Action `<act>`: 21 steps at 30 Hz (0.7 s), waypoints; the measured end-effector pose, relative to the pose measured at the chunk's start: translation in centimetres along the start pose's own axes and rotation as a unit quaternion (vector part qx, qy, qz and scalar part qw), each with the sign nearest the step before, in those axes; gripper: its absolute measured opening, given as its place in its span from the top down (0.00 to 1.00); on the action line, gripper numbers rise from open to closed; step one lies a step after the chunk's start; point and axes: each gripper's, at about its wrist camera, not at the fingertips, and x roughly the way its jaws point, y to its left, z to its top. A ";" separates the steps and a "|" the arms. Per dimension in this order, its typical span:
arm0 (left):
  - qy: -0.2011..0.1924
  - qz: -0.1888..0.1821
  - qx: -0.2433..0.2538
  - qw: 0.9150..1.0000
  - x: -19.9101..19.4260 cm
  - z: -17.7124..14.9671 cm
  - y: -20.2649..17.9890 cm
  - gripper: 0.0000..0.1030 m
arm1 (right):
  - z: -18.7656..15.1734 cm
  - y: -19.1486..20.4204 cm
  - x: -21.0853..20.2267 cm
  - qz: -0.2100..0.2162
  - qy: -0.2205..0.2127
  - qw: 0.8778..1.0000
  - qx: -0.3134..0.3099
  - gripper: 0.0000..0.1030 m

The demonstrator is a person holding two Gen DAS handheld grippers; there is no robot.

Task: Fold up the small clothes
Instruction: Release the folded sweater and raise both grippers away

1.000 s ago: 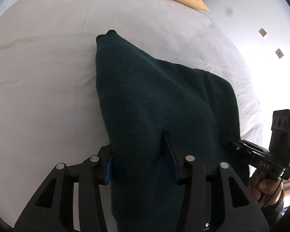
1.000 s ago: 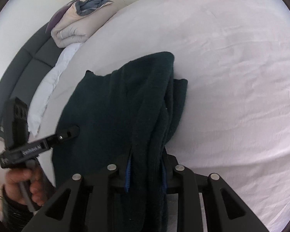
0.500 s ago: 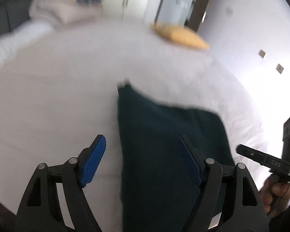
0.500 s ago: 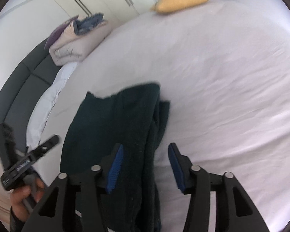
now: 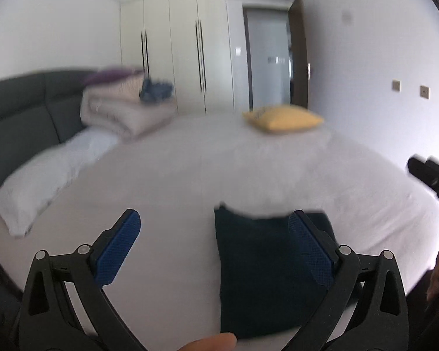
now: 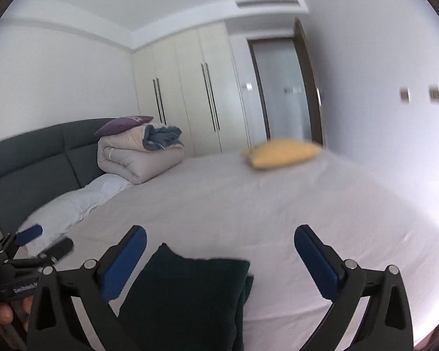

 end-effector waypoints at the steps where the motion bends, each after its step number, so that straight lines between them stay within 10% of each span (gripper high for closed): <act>1: 0.004 0.001 -0.004 1.000 -0.1 -0.2 0.2 0.00 | 0.4 0.6 -0.2 0.000 0.000 1.000 -0.012 0.00; 21: 0.157 -0.024 -0.025 0.987 6.6 -5.7 -1.3 0.00 | -4.7 1.2 4.4 -0.050 0.232 0.971 0.024 0.00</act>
